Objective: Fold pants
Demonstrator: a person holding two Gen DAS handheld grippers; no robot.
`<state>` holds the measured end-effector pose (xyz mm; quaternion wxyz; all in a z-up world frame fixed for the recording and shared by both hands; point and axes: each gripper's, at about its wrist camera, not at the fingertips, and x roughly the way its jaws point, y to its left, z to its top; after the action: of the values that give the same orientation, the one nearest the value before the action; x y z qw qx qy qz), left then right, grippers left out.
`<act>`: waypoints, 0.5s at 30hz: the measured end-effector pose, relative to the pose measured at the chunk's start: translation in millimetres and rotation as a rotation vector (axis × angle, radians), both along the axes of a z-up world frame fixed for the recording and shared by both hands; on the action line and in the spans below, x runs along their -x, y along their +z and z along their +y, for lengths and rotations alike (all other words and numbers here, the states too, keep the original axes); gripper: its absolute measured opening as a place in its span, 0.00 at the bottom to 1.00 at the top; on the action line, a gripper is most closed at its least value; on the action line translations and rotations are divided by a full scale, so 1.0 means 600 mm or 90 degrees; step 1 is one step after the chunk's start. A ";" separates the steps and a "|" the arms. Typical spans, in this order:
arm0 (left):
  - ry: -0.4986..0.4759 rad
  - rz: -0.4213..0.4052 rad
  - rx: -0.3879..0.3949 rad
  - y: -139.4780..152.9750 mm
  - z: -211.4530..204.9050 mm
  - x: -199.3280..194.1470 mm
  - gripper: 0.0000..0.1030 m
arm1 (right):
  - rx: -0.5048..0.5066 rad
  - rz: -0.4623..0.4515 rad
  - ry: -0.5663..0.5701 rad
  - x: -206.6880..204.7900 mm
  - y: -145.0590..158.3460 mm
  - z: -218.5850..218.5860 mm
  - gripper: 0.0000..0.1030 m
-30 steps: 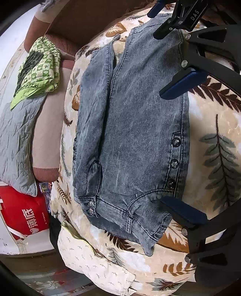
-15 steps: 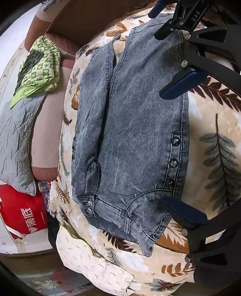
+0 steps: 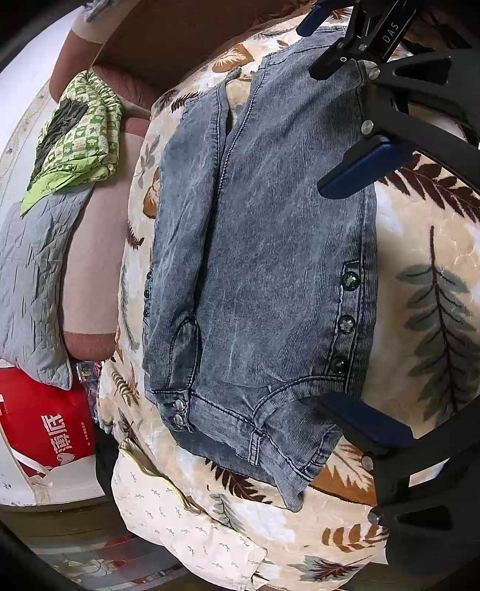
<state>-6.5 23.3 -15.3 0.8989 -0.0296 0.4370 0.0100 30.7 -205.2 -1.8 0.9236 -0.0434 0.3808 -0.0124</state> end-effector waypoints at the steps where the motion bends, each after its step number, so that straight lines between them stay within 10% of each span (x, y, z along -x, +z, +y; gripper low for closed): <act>1: 0.000 0.000 0.000 0.000 0.001 0.000 1.00 | 0.000 0.001 0.000 0.000 -0.001 0.000 1.00; 15: 0.017 0.005 0.018 -0.004 0.027 0.007 1.00 | 0.010 0.007 0.000 0.002 -0.006 0.002 1.00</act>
<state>-10.9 39.4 -17.7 0.8965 -0.0479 0.4401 0.0163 29.8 -204.1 -5.3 0.9212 -0.0502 0.3856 -0.0153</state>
